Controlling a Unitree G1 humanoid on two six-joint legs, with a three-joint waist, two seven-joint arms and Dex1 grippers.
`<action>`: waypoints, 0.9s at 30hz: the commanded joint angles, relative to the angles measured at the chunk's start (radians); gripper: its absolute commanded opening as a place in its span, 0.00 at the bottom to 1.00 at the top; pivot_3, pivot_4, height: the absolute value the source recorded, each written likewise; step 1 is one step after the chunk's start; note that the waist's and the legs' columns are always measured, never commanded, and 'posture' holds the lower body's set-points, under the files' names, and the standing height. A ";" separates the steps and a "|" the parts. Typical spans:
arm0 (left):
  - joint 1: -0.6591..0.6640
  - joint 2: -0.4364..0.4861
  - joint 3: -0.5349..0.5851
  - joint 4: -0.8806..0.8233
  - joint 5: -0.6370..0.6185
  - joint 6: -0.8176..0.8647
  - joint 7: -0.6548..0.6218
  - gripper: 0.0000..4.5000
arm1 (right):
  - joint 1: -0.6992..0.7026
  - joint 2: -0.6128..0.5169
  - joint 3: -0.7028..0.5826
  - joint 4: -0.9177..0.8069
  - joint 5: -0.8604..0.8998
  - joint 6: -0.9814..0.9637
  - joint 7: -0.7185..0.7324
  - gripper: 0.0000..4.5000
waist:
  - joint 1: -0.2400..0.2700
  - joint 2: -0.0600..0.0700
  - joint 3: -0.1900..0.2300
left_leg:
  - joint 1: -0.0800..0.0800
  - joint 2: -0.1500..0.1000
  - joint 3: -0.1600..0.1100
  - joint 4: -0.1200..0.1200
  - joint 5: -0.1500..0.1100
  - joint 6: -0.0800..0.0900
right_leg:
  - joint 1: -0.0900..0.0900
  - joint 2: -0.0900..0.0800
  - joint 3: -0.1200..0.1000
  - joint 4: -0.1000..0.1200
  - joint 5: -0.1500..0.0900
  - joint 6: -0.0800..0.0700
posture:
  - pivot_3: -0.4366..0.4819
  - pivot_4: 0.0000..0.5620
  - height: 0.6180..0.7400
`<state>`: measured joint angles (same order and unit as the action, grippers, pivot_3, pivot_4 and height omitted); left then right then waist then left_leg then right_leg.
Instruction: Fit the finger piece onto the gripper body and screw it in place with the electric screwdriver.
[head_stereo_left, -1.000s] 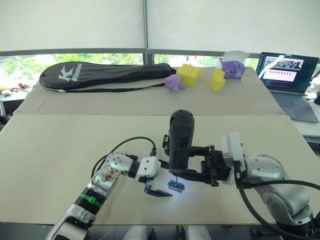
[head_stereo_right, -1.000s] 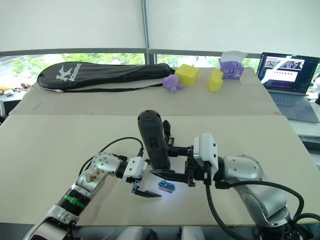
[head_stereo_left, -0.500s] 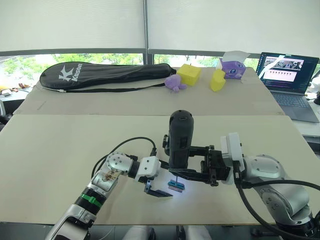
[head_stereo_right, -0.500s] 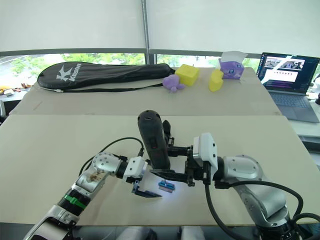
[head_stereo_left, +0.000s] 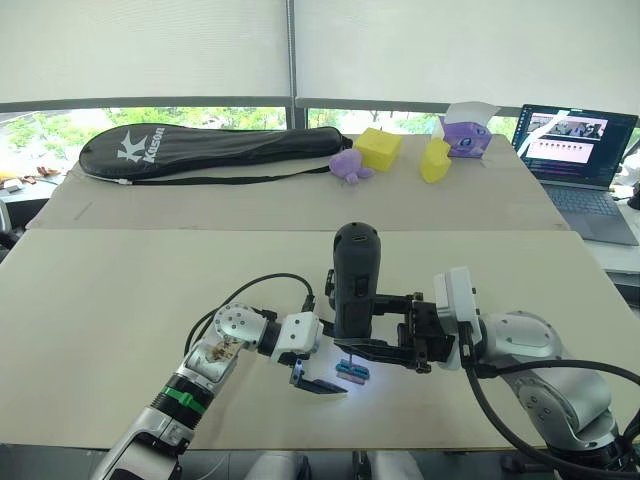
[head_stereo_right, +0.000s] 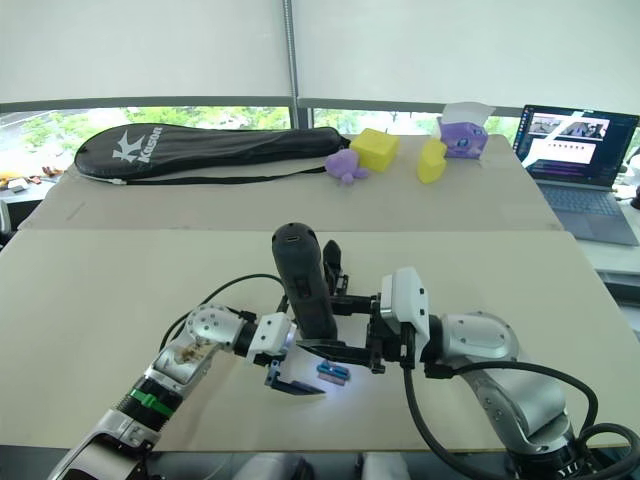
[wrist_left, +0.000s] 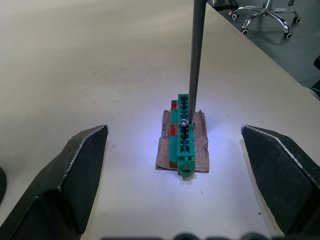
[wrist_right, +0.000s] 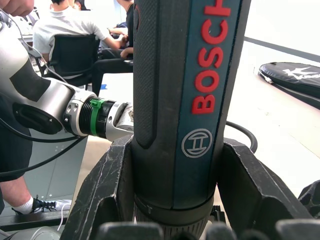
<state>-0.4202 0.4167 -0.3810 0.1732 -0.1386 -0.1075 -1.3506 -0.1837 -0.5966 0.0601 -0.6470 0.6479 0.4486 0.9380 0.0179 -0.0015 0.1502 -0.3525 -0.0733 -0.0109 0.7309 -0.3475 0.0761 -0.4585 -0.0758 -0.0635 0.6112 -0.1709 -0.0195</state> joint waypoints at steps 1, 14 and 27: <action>-0.011 -0.006 -0.005 -0.019 -0.009 -0.005 0.003 1.00 | 0.003 -0.002 -0.031 -0.029 0.017 -0.042 0.004 0.44 | 0.000 0.000 0.000 | 0.000 0.000 0.000 0.000 0.000 0.000 | 0.000 0.000 0.000 0.000 0.000 0.000 | 0.48 0.27 1.00; -0.013 -0.003 -0.010 -0.014 -0.008 -0.011 0.001 1.00 | 0.024 -0.008 -0.046 -0.032 0.026 -0.051 0.014 0.44 | 0.000 0.000 0.000 | 0.000 0.000 0.000 0.000 0.000 0.000 | 0.000 0.000 0.000 0.000 0.000 0.000 | 0.48 0.27 1.00; -0.020 -0.008 -0.012 0.000 -0.006 -0.018 0.002 1.00 | 0.012 -0.003 -0.063 -0.042 0.062 -0.030 -0.017 0.44 | 0.000 0.000 0.000 | 0.000 0.000 0.000 0.000 0.000 0.000 | 0.000 0.000 0.000 0.000 0.000 0.000 | 0.48 0.27 1.00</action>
<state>-0.4293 0.4129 -0.3918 0.1756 -0.1384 -0.1084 -1.3478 -0.1512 -0.6066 0.0254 -0.6468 0.6740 0.4378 0.9255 0.0175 -0.0015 0.1502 -0.3524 -0.0733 -0.0109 0.7309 -0.3475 0.0761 -0.4585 -0.0758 -0.0634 0.6113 -0.1709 -0.0195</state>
